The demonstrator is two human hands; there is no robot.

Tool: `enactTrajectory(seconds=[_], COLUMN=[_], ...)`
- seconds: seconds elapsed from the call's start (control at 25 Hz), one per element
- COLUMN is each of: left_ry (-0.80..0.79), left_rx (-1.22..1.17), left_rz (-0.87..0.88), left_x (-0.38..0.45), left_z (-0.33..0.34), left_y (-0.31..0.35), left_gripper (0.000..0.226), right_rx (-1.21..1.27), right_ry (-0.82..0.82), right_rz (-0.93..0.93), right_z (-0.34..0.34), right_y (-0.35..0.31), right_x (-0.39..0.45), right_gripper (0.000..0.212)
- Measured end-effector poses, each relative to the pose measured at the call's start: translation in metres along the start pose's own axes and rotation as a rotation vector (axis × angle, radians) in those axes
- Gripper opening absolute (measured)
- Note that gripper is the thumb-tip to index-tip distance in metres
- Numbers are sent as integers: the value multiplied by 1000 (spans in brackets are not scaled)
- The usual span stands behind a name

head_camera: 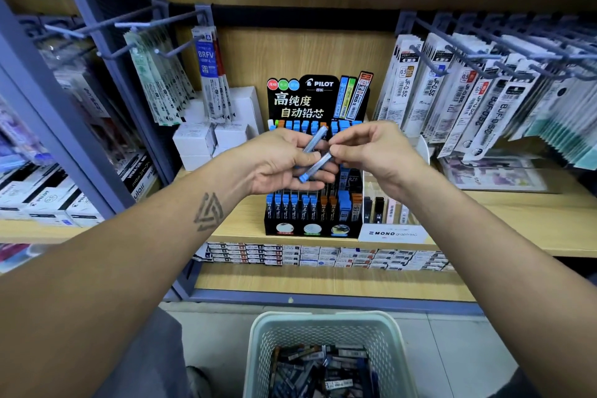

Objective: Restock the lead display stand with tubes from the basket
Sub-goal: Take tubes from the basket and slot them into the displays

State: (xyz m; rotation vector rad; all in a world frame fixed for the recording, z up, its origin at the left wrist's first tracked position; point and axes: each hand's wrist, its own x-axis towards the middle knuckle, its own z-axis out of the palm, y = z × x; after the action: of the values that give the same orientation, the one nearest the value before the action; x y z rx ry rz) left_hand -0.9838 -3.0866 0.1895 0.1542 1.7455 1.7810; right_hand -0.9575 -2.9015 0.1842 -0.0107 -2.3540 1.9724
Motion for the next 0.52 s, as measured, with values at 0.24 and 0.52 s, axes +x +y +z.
enactTrajectory(seconds=[0.24, 0.52], left_ry=[144, 212], left_rx=[-40, 178], left_rz=[49, 234], left_x=[0, -4], left_z=[-4, -11], left_y=[8, 7], left_gripper=[19, 22], right_rx=[-56, -271], right_ry=[-11, -190], right_rz=[-7, -26], right_z=[-14, 16], right_y=[-5, -13], right_x=[-3, -4], right_gripper=[16, 42])
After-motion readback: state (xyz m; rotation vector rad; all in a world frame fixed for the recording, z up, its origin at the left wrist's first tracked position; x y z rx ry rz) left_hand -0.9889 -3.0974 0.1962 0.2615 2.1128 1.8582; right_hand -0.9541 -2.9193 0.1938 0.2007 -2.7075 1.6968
